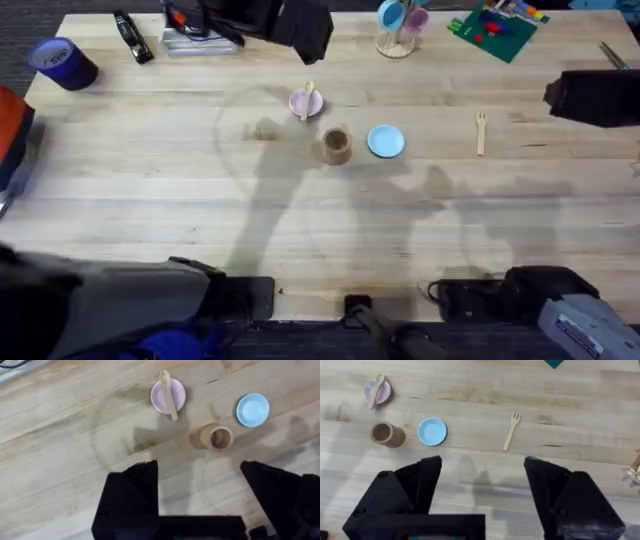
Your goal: Pick up a utensil and set it on the pink plate, then put the other utensil in the container.
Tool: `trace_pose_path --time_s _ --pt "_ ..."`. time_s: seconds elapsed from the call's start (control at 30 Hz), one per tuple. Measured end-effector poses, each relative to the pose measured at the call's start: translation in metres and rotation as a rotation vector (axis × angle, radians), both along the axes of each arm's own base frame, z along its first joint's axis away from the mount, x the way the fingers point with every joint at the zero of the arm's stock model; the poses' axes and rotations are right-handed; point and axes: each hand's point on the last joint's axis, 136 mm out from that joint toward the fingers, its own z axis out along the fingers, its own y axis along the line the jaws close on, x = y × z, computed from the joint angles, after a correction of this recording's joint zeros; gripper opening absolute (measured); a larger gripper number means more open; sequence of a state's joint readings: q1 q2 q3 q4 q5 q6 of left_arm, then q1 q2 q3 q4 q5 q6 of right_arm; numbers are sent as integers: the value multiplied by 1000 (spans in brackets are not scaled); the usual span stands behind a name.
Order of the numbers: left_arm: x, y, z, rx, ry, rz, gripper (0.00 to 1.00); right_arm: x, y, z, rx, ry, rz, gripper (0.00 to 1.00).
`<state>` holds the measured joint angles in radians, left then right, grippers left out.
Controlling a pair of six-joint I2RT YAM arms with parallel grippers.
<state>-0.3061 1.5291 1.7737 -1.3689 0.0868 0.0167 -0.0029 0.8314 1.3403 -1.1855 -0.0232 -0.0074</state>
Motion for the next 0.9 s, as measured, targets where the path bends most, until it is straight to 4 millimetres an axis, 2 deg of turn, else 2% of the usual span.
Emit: trace_pose_path --time_s 0.2,0.53,0.67,0.9 --pt "-26 8 27 -18 -62 -3 995 0 0 0 0 0 0 996" --pt "-85 27 69 -53 -173 -3 995 0 0 0 0 0 0 996" --pt "-98 31 82 -70 -226 -3 995 0 0 0 0 0 0 996" --pt "-114 32 76 -70 -170 -17 994 0 0 0 0 0 0 996"
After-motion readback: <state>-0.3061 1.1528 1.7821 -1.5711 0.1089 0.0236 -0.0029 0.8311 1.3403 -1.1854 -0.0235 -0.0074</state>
